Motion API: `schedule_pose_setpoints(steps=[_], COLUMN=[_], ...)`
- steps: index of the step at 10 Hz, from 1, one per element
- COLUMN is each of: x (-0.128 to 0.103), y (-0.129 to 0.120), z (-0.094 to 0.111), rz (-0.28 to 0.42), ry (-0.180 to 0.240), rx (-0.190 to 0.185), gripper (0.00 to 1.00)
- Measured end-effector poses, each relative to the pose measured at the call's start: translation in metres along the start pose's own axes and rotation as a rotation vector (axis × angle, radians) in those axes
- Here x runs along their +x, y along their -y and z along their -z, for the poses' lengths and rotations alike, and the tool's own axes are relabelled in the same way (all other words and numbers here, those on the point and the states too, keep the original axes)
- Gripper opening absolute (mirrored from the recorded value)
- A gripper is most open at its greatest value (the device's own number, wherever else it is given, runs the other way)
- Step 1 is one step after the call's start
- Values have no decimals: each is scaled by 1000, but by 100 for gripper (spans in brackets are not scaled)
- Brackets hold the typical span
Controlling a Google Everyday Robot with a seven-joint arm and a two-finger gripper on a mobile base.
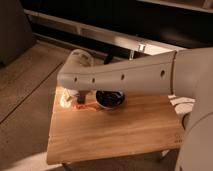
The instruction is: Pick up the ceramic bowl
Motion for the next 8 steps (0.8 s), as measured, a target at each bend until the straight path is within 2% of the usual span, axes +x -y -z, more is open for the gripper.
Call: schedule_pose_setpoints(steps=[2,4,6,7,8], x=[-11,-17,-20,-21,-21], y=[36,57,71,76,83], z=[-5,-17,-34,-55,-67], rz=[34,49,69,71,53], ry=[3,-9,-49,-97,-122], rx=[44,32,21,4,-6], gripper=[65,65,65,65,65])
